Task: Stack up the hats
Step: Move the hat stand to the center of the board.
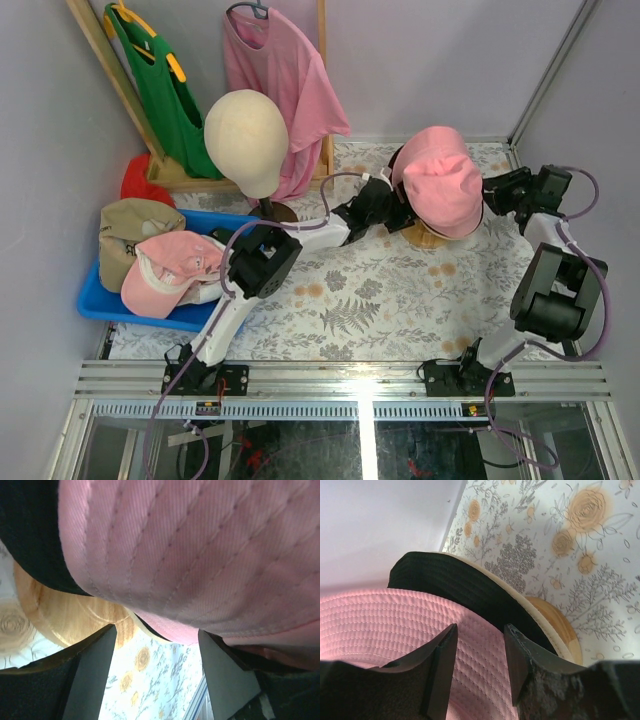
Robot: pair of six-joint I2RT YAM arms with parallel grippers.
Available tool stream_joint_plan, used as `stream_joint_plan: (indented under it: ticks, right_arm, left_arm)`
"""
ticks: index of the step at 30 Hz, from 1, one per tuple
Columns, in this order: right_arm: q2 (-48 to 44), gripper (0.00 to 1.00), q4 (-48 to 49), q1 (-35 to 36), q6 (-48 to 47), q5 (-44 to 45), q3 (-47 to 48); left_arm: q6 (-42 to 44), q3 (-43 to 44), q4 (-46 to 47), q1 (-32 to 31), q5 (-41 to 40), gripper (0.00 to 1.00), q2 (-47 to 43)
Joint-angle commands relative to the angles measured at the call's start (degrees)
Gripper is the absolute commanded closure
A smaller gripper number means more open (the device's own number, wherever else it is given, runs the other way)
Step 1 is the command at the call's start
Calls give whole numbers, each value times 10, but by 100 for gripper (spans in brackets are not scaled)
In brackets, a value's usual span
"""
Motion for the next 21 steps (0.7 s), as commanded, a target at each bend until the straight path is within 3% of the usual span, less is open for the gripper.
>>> stream_joint_plan:
  ticks: [1, 7, 21]
  right_arm:
    - [27, 51, 31, 12, 10, 2, 62]
    - [65, 52, 8, 13, 0, 11, 107]
    - [13, 52, -84, 13, -54, 59, 136]
  left_arm:
    - [0, 75, 3, 21, 8, 34, 25]
    - [-4, 68, 8, 35, 8, 33, 14]
    - [1, -138, 55, 37, -19, 33, -134]
